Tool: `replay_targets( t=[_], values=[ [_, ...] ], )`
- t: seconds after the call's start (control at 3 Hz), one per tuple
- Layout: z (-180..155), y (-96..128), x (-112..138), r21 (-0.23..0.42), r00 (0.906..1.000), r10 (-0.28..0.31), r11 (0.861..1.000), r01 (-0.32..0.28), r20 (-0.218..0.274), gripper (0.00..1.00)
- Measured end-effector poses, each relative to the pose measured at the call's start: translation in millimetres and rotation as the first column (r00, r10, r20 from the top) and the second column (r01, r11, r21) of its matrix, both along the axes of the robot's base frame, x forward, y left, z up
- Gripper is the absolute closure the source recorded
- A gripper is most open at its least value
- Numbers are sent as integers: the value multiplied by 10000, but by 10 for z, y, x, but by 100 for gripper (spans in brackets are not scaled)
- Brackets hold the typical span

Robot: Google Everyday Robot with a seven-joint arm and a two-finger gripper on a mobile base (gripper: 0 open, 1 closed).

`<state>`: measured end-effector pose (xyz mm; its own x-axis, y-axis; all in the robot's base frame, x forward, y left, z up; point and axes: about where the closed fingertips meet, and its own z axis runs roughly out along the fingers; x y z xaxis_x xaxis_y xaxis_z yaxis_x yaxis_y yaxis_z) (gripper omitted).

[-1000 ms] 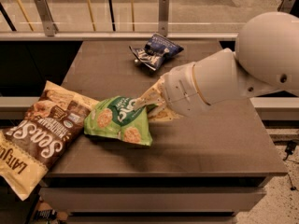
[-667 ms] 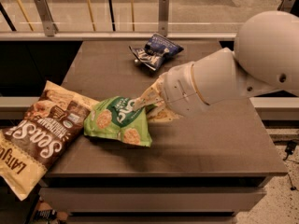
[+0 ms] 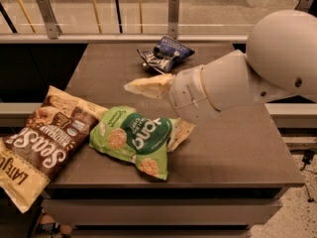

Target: Move green rice chip bag near brown chip bag

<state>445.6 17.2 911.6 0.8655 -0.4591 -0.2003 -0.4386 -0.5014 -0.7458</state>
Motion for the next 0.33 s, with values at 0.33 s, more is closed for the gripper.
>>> replay_targets(
  t=[0.33],
  values=[
    [0,0,0,-1,10000,0,10000,0,1,0]
  ],
)
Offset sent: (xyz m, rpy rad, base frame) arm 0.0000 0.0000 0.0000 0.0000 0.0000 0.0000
